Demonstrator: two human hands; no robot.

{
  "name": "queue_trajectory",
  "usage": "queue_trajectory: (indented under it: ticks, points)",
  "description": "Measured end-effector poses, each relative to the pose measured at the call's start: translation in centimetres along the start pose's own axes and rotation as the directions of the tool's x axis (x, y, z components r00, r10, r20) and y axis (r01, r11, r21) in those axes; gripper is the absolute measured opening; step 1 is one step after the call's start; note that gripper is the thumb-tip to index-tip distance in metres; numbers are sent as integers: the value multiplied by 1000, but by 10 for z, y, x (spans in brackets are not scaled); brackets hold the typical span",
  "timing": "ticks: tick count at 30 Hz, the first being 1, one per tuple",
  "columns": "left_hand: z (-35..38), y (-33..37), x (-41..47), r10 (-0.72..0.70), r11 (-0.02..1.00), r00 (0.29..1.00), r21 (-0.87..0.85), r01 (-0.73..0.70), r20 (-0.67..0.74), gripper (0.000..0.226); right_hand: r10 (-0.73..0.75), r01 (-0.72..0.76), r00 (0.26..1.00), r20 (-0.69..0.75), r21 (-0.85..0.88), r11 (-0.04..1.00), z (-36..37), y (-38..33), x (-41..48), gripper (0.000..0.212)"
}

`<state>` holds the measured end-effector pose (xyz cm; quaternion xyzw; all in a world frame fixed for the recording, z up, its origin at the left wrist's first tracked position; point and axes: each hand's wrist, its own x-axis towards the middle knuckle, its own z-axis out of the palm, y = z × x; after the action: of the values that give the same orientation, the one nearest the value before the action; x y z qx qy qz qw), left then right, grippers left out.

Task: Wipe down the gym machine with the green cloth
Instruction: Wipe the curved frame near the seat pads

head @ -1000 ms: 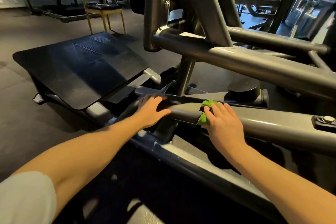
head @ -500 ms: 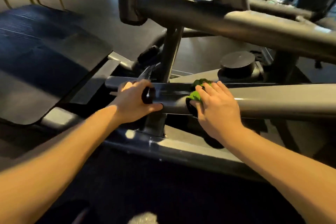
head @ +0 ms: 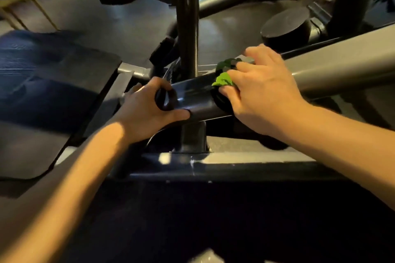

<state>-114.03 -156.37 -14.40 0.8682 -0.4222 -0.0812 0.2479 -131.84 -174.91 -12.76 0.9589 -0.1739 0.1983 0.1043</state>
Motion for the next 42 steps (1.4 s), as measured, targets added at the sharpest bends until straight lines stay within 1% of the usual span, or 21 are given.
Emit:
queue_trajectory:
  ticks: [3,5,8,10,12,15,17,19,23,25,28,31,35,37,39,40,42]
  points:
    - [2,3,-3,-11,999,1000,-39,10,-7,60,24,-26,999,30,60,998,-8,4,1,50]
    - [2,5,-5,-19,999,1000,-52,17,-26,60,38,-47,994,105,88,995,-12,1,10,45]
    - [2,6,-5,-43,997,999,-62,41,-31,63,60,-97,979,193,186,978,-11,-13,31,26]
    - [4,8,-7,-52,998,998,-40,51,-37,68,47,-118,963,266,259,959,-7,-26,47,19]
    - [10,6,-12,-41,999,997,-27,39,-68,70,24,-133,949,314,332,934,-1,-36,63,19]
    - [26,7,-20,-42,999,982,6,44,-185,74,-19,-127,928,372,364,923,-2,-31,75,34]
    - [33,11,-27,-88,995,969,20,95,-232,75,-41,-100,929,369,354,930,-9,-18,72,33]
    - [36,17,-32,-103,992,962,40,117,-255,70,-31,-98,933,360,335,937,-19,5,63,25]
    - [35,20,-38,-113,991,950,42,131,-292,58,48,-162,937,346,308,938,-46,54,32,17]
    - [37,17,-39,-109,992,948,35,125,-299,55,71,-186,942,328,335,924,-53,63,22,12]
    - [39,16,-38,-97,995,945,5,104,-311,53,95,-194,956,277,358,913,-51,51,21,9]
    - [39,15,-35,-90,995,946,9,97,-312,53,74,-163,966,246,368,915,-33,14,33,12]
    - [37,12,-32,-68,994,947,58,91,-315,56,48,-135,961,271,314,940,-13,-43,49,28]
    - [34,11,-31,-50,995,949,70,76,-311,54,18,-105,962,272,310,945,-14,-43,40,24]
    - [30,10,-29,-40,995,955,81,66,-294,52,-34,-34,972,234,283,959,-23,-25,18,19]
    - [29,9,-28,-37,994,958,88,65,-284,52,-59,7,977,204,244,970,-27,-14,6,19]
    - [28,9,-27,-32,994,963,94,59,-269,53,-97,76,983,154,139,987,-35,3,-15,29]
